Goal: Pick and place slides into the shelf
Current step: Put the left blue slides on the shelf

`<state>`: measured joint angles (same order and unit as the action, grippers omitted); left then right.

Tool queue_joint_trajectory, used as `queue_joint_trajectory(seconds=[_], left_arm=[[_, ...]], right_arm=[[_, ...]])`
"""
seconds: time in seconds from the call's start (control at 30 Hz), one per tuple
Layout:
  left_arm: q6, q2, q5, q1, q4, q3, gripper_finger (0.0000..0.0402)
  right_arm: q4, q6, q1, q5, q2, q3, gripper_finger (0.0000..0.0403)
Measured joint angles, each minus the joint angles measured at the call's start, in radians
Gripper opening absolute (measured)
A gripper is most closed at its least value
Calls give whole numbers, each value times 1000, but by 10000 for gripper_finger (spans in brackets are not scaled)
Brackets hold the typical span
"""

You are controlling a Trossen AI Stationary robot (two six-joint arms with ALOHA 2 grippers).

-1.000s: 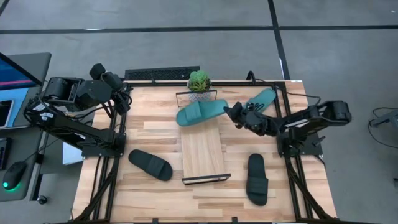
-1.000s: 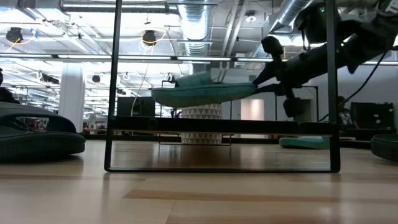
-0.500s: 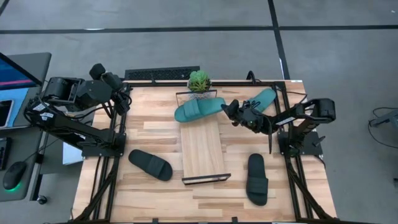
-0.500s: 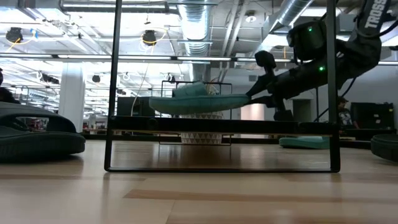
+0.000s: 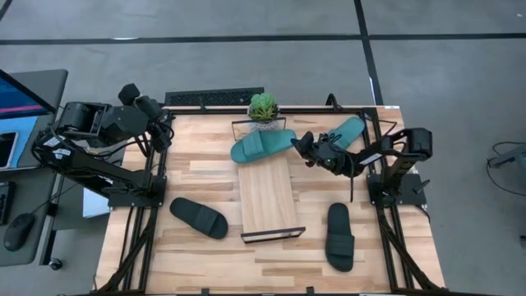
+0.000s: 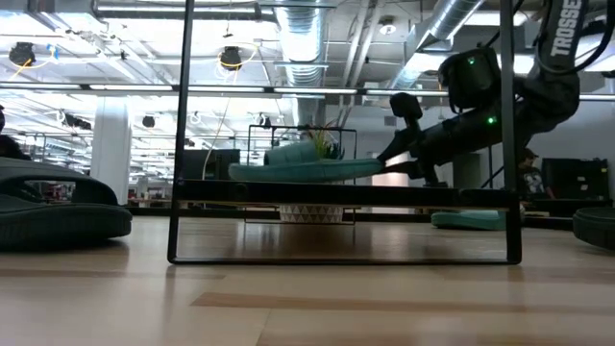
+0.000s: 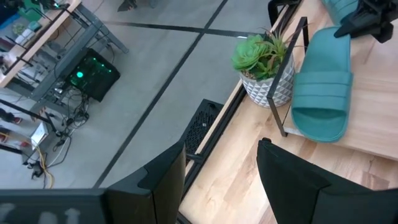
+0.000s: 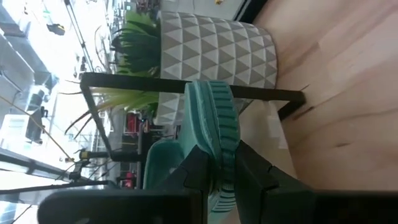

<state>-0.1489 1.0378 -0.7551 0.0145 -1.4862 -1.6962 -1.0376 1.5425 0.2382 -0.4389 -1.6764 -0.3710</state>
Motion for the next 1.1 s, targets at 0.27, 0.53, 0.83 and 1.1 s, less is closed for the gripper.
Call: queue_joint_trajectory(seconds=[0.27, 0.53, 0.83, 1.1], left_arm=[[0, 0, 0, 0, 0, 0, 188], [0, 0, 0, 0, 0, 0, 188], [0, 0, 0, 0, 0, 0, 188], [0, 0, 0, 0, 0, 0, 188]], right_arm=[[-19, 29, 0, -4, -50, 0, 36], [-18, 32, -2, -6, -65, 0, 36], [36, 59, -4, 4, -65, 0, 72], [41, 32, -15, -2, -65, 0, 89]])
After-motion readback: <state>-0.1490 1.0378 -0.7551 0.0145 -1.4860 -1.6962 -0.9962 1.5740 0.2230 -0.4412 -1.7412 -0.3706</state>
